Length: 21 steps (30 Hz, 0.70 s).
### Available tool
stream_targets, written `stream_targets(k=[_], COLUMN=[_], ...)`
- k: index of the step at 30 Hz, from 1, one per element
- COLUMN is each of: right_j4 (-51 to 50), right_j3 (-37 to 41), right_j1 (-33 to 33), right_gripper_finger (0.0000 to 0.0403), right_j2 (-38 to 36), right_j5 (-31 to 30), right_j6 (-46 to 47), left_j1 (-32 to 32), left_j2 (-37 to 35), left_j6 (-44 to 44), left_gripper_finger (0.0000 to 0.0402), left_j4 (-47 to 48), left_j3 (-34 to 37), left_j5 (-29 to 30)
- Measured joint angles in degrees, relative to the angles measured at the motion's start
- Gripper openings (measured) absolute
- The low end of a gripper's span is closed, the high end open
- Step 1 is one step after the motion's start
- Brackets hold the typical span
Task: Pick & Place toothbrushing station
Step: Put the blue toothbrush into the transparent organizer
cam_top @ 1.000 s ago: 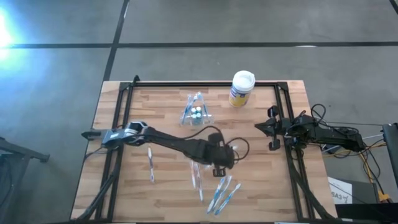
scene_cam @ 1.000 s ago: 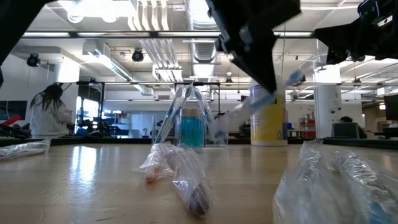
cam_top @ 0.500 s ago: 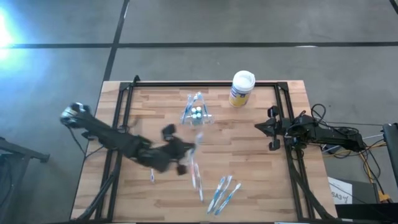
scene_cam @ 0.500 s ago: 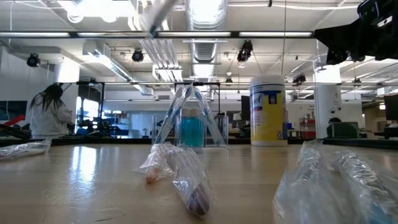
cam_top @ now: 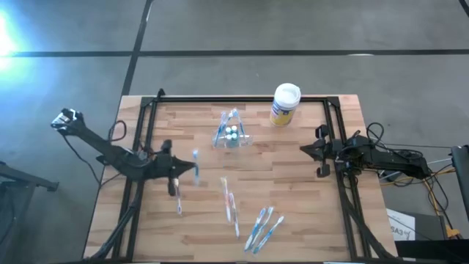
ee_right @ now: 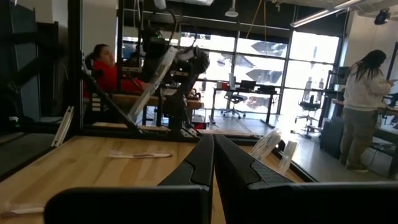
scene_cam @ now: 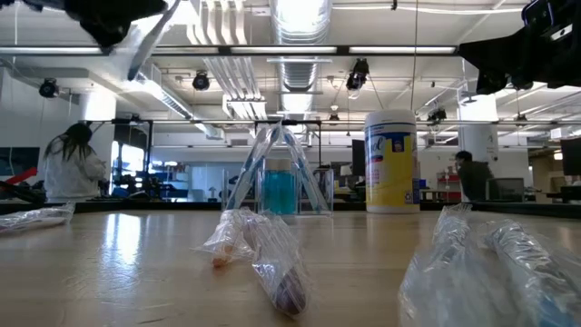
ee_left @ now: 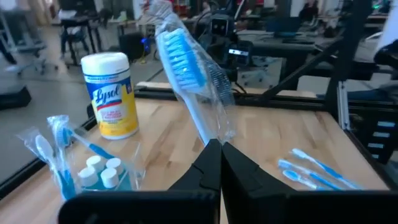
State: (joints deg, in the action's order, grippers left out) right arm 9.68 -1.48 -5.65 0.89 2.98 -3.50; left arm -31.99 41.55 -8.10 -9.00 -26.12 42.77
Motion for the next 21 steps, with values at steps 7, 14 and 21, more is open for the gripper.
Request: stream_targets(k=[7, 14, 21], right_j4=[0.01, 0.01, 0.02], right_j3=[0.0, 0.11, 0.53], right_j1=[0.0, 0.0, 0.0], right_gripper_finger=[0.0008, 0.0008, 0.0008], right_j2=[0.0, 0.0, 0.02], right_j5=[0.0, 0.0, 0.0], right_j6=[-0.2, -0.09, 0.42], left_j1=[0.94, 2.91, 3.28], left_j2=[-12.69, -21.35, -26.11], left_j6=[7.49, 12.46, 12.12], left_gripper_finger=[0.0, 0.0, 0.0], left_j4=[0.37, 4.99, 4.29], left_j3=[8.16, 11.54, 15.4], left_j5=[-0.4, -6.1, -5.82])
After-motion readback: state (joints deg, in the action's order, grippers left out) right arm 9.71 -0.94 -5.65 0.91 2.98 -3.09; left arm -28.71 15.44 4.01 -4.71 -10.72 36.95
